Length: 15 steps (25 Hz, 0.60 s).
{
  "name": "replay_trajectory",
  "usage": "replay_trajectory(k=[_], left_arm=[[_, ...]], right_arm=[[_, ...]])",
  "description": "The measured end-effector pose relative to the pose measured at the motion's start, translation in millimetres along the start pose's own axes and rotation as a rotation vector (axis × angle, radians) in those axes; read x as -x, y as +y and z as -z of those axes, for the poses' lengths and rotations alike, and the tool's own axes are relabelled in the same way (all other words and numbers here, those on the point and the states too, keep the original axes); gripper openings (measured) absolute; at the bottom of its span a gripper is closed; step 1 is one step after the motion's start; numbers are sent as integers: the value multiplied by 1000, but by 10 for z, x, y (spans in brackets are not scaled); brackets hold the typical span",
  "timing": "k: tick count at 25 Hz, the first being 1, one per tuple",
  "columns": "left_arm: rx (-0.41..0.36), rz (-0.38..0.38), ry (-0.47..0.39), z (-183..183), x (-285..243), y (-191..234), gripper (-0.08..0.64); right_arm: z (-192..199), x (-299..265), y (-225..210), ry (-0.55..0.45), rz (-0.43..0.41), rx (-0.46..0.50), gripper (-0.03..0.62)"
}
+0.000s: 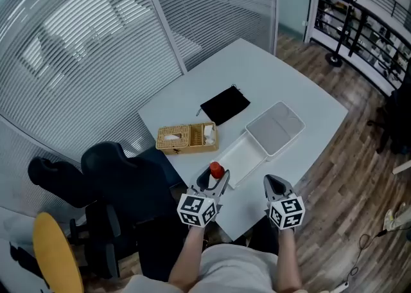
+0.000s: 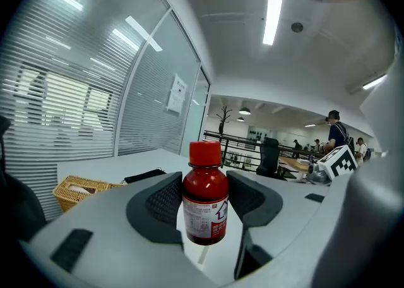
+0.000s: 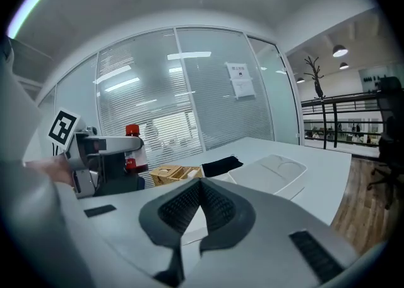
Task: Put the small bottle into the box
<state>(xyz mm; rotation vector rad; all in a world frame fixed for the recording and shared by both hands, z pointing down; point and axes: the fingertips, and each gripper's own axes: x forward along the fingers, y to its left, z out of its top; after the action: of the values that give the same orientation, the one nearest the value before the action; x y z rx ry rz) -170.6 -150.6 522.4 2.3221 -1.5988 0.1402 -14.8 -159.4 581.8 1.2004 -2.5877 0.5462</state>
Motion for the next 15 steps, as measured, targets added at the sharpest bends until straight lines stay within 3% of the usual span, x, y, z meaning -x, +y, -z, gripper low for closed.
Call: replay_trajectory(k=[10,15], left_arm=[[-131,92,77,69,-328,-15,236],[-201,117,131,149,-444,9,236]], right_arm=[[74,-150,-90,44,-34,12,6],[113,-178,-115,44,-41,-30,6]])
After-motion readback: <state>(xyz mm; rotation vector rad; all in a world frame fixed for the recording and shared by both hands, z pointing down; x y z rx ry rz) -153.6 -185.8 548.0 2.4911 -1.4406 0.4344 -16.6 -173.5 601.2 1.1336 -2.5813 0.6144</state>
